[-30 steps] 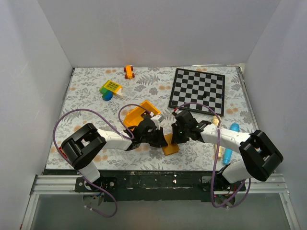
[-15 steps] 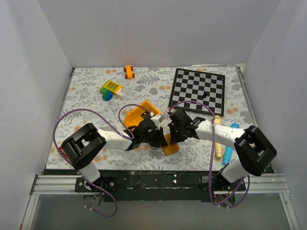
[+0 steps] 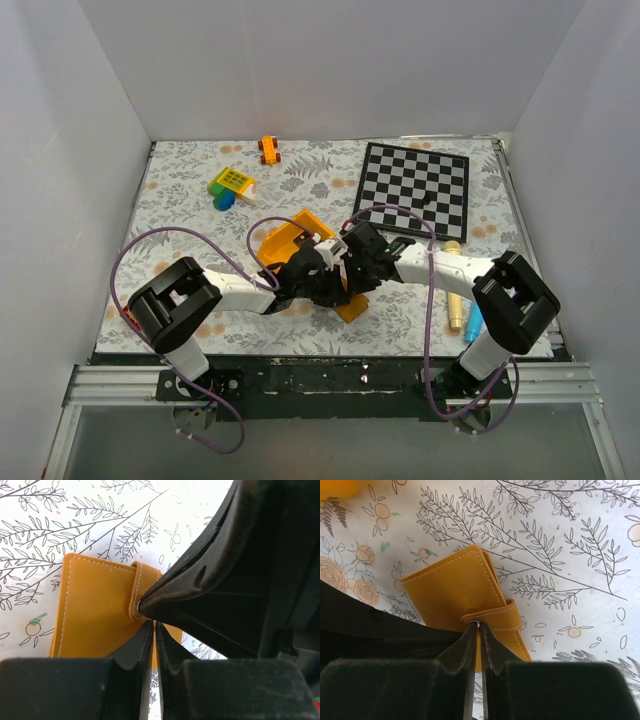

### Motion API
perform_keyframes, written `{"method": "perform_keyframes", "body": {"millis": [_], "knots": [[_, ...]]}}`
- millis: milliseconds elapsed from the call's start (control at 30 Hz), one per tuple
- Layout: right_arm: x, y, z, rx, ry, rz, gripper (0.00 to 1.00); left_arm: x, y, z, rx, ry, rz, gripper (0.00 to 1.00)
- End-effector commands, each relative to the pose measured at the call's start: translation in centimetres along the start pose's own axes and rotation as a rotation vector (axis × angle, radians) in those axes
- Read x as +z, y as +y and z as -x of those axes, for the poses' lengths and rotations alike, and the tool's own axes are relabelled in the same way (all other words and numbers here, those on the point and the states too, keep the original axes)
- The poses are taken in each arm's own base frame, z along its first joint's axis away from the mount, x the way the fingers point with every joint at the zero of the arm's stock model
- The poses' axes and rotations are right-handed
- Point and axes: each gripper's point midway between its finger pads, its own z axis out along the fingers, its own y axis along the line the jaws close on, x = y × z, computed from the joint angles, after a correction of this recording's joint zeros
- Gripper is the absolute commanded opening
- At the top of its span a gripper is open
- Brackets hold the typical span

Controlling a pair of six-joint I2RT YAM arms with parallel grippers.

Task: Put the credit cards into the card holder
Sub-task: Close the card holder at the center of the board, then reset both arms

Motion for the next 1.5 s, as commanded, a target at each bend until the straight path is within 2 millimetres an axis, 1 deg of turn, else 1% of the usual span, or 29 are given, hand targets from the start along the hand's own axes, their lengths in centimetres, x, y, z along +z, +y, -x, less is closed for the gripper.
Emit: {"method": "perform_keyframes", "body": {"millis": [0, 167, 200, 300, 400, 467, 500, 600, 633, 700, 767, 800, 933, 1067, 1100, 1167, 1233, 1333, 1367, 1400, 1433, 1467], "knots": [[1.9, -1.6, -3.6, -0.007, 0.136, -0.073, 0.13, 0.1, 1.1, -1.7, -0.004, 0.04, 0.035, 0.06], [2.6, -2.0, -4.5, -0.011, 0.19, -0.103, 0.13, 0.1, 1.1, -1.7, -0.004, 0.04, 0.035, 0.05], [2.7, -1.6, -4.9, -0.007, 0.214, -0.083, 0.13, 0.1, 1.2, -1.8, -0.003, 0.041, 0.036, 0.05], [2.9, -1.7, -5.5, -0.012, 0.243, -0.091, 0.13, 0.1, 1.2, -1.8, -0.004, 0.041, 0.036, 0.05], [2.3, -1.5, -4.9, -0.018, 0.216, -0.086, 0.13, 0.0, 1.1, -1.7, -0.004, 0.037, 0.037, 0.05], [1.2, -1.0, -3.7, -0.033, 0.16, -0.064, 0.13, -0.2, 1.0, -1.5, -0.003, 0.032, 0.039, 0.05], [0.4, -0.4, -2.9, -0.039, 0.121, -0.043, 0.13, -0.3, 1.0, -1.4, -0.002, 0.029, 0.038, 0.05], [-2.6, 0.3, 0.3, -0.047, -0.045, -0.024, 0.15, -0.7, 0.7, -0.8, 0.009, 0.014, 0.044, 0.05], [-3.6, 0.6, 1.2, -0.048, -0.094, -0.01, 0.17, -0.9, 0.4, -0.3, 0.017, 0.003, 0.046, 0.05], [-5.7, 0.8, 2.8, -0.043, -0.198, 0.009, 0.19, -1.5, -0.4, 1.2, 0.034, -0.034, 0.042, 0.05], [-7.4, 0.8, 3.9, -0.034, -0.276, 0.022, 0.2, -2.1, -1.1, 2.6, 0.053, -0.064, 0.048, 0.05], [-8.4, 0.7, 4.3, -0.031, -0.318, 0.027, 0.21, -2.5, -1.4, 3.2, 0.062, -0.076, 0.055, 0.06], [-9.7, -0.8, 4.7, 0.005, -0.405, -0.009, 0.23, -3.7, -2.8, 5.9, 0.093, -0.134, 0.068, 0.06], [-9.6, -2.5, 4.1, 0.05, -0.423, -0.034, 0.26, -5.3, -3.4, 8.2, 0.115, -0.195, 0.109, 0.08], [-9.5, -2.9, 4.0, 0.057, -0.421, -0.042, 0.27, -5.9, -2.8, 8.4, 0.113, -0.199, 0.144, 0.11], [-9.2, -3.9, 3.4, 0.077, -0.403, -0.067, 0.29, -7.3, -1.8, 9.7, 0.104, -0.24, 0.194, 0.16], [-9.1, -4.9, 3.0, 0.102, -0.398, -0.084, 0.32, -9.2, -0.2, 11.1, 0.075, -0.29, 0.246, 0.2], [-9.1, -6.4, 2.4, 0.147, -0.402, -0.097, 0.36, -12.9, 2.9, 12.8, -0.004, -0.378, 0.317, 0.24], [-9.1, -7.2, 2.4, 0.171, -0.406, -0.112, 0.37, -14.6, 3.8, 13.6, -0.032, -0.428, 0.342, 0.25], [-9.0, -7.9, 2.0, 0.193, -0.401, -0.123, 0.38, -15.9, 4.7, 13.8, -0.055, -0.457, 0.372, 0.27], [-9.1, -8.5, 1.8, 0.215, -0.399, -0.133, 0.4, -17.3, 5.5, 14.1, -0.073, -0.493, 0.405, 0.32], [-9.1, -9.3, 1.6, 0.244, -0.397, -0.138, 0.41, -18.6, 6.3, 14.2, -0.085, -0.524, 0.444, 0.4]]}}
